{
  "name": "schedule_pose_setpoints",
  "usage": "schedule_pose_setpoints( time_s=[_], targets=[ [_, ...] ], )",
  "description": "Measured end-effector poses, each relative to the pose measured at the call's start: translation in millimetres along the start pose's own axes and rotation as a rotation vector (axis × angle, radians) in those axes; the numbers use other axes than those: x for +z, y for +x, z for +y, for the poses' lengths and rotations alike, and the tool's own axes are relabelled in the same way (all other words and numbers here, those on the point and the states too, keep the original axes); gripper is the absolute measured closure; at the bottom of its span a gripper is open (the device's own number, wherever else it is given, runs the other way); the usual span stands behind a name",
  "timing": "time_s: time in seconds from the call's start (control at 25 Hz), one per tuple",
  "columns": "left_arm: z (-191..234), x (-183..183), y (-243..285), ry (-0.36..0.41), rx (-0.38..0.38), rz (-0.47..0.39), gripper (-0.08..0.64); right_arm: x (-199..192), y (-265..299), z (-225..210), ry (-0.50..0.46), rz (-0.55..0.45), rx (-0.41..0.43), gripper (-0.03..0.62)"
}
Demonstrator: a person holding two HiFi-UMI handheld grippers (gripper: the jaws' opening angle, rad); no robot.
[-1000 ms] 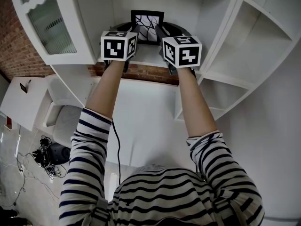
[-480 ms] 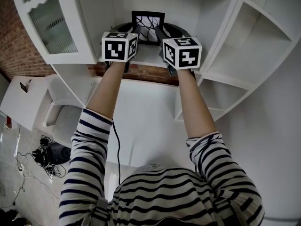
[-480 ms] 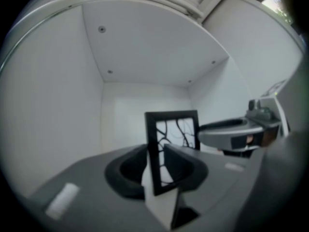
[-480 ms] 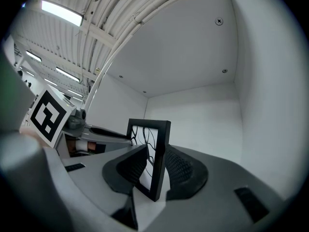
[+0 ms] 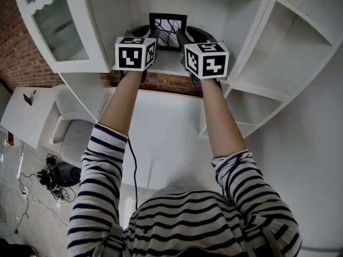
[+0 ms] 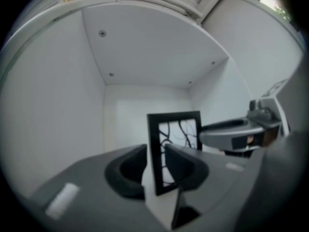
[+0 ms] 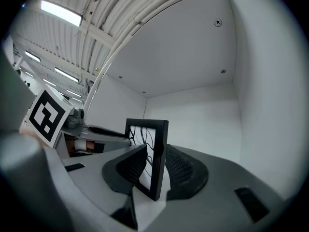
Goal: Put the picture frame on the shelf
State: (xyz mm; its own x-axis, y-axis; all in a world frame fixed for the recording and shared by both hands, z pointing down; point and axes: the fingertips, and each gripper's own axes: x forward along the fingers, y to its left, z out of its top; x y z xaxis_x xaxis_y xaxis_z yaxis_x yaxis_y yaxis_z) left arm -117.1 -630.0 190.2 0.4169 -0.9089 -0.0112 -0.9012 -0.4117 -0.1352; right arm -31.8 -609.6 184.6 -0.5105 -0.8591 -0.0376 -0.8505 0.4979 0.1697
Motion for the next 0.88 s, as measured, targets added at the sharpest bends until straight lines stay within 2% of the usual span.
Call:
schedule_pose_setpoints(
  time_s=[0.88],
  targets=[
    [-0.8,-0.9,9.2,-0.003,-0.009,0.024,0.446,-2.1,6.9,-1.8,0.022,0.018,0.009,0.502]
  ],
)
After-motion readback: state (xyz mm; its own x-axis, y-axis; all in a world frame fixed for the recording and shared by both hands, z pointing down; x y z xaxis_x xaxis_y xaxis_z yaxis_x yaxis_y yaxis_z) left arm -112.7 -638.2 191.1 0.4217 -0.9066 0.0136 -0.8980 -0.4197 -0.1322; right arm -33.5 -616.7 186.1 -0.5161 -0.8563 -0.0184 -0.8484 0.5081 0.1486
